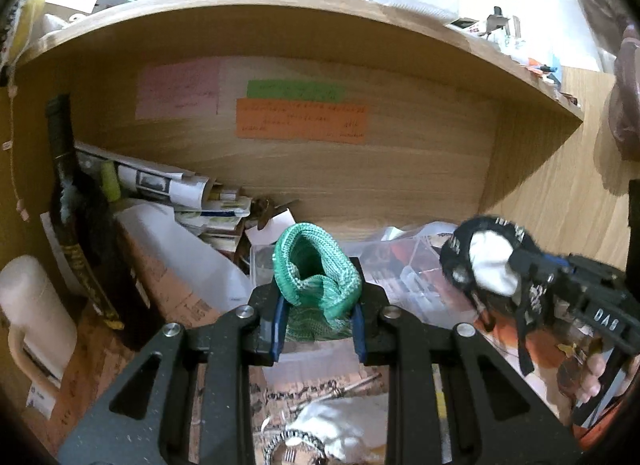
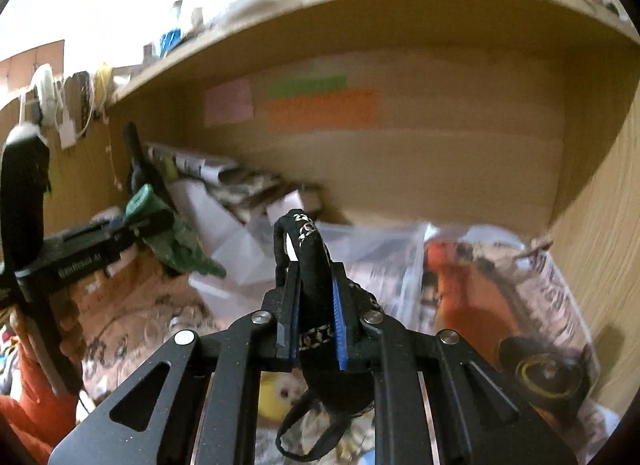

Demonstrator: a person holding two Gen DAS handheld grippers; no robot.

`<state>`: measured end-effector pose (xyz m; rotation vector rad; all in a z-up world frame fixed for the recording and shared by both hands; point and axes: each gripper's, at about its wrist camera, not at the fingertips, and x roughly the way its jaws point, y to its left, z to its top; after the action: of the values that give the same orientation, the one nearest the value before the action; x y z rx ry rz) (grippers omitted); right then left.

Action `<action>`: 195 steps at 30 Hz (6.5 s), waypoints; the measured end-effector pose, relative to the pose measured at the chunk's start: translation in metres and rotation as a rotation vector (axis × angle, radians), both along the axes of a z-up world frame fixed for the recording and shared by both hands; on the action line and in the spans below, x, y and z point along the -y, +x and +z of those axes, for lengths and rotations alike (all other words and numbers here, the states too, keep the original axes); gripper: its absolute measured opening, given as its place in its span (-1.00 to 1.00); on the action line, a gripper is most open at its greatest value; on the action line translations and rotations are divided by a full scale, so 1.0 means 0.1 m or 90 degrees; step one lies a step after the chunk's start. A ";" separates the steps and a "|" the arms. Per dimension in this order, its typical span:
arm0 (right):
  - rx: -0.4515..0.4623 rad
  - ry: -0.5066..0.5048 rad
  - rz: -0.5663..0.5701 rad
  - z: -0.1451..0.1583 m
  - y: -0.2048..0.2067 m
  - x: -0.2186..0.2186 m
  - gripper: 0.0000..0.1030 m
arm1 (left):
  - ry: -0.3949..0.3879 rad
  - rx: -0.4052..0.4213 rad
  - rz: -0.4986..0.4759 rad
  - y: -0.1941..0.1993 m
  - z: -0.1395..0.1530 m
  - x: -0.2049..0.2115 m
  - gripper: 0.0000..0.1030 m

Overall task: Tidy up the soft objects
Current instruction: 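Carry the green sock and black cloth into the clear box and release both, then grasp the white cloth with the left gripper while the right grasps the floral scrunchie, then lower the white cloth and floral scrunchie into the clear box and release both, then grasp the beaded bracelet with the left gripper while the right grasps the yellow chick plush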

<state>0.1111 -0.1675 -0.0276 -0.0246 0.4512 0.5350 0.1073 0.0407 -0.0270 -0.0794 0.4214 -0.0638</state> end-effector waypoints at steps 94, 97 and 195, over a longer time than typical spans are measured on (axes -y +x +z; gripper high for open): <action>-0.237 -0.146 -0.052 -1.17 0.07 0.23 -0.45 | -0.011 -0.266 -0.028 0.16 -1.32 0.00 0.20; -0.235 -0.144 -0.045 -1.17 0.06 0.21 -0.61 | -0.003 -0.262 -0.039 0.14 -1.31 0.04 -0.20; -0.052 -0.098 -0.030 -0.16 0.30 -0.05 0.65 | 0.048 -0.063 0.012 0.09 -0.19 0.14 1.00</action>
<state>0.1415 -0.1625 -0.0432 -0.1390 0.5713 0.4553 0.1160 0.0266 -0.0462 -0.0116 0.5213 -0.0261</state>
